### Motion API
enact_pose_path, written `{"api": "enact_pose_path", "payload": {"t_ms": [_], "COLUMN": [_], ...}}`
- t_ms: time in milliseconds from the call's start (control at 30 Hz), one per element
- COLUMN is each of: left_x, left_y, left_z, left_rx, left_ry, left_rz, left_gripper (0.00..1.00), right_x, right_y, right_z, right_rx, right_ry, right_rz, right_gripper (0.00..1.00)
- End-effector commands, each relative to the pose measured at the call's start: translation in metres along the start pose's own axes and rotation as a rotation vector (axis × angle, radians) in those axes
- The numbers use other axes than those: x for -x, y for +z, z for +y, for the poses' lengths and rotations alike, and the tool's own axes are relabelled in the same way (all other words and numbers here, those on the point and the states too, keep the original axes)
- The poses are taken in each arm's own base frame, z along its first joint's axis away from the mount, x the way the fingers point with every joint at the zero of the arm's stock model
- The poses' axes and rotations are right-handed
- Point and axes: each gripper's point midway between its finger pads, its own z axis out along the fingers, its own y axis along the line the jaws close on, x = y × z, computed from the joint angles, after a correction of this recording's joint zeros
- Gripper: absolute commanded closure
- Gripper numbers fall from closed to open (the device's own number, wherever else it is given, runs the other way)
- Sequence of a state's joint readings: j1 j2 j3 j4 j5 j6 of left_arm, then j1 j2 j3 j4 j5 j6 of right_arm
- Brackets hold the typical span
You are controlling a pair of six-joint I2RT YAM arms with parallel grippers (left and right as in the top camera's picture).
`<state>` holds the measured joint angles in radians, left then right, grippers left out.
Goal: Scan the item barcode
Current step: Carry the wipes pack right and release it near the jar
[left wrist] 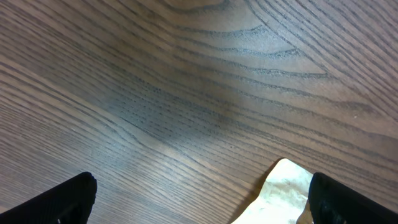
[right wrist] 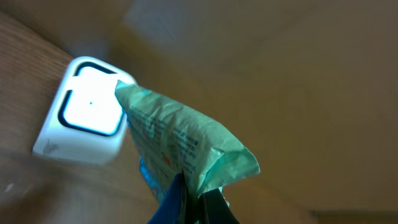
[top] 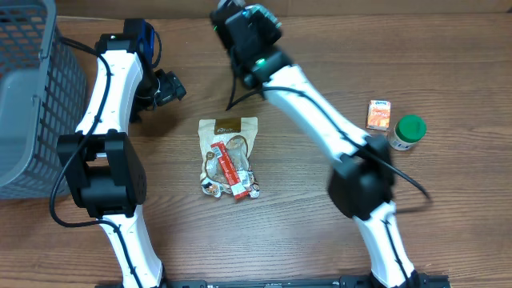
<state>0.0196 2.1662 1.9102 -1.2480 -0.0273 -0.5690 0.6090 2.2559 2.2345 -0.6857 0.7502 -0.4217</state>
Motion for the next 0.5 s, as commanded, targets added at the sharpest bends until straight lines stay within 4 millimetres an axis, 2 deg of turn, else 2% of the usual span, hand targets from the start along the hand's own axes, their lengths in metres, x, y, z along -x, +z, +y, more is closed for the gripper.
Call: {"api": "enact_pose_path", "payload": {"t_ms": [0,100,233,300,333,467], "left_x": [0.003,0.003,0.003,0.003,0.003,0.003], "left_y": [-0.011,-0.011,-0.011,-0.011,-0.011,-0.011], "left_z": [-0.004,-0.004,-0.004,-0.004,-0.004,-0.004], "left_rx": [-0.013,-0.013,-0.013,-0.013,-0.013,-0.013], "left_ry": [0.018,0.018,0.018,0.018,0.018,0.018], "left_rz": [-0.03,-0.03,-0.03,-0.03,-0.03,-0.03], "left_gripper": [0.0,0.0,0.0,0.0,0.0,0.0], "right_x": [0.005,-0.044,-0.112,-0.151,-0.181,-0.229], "right_y": [-0.06,-0.075,-0.083,-0.084,-0.085,-0.079], "right_z": [-0.081,-0.083,-0.073,-0.071,-0.069,-0.065], "right_rx": [0.06,0.235,0.415,0.476,0.518,0.551], "right_ry": [0.338,0.431,0.413,0.411,0.418,0.45], "right_rz": [-0.025,0.149,0.411,0.565,0.683,0.849], "right_gripper": [0.96,0.96,0.96,0.96,0.96,0.96]}}
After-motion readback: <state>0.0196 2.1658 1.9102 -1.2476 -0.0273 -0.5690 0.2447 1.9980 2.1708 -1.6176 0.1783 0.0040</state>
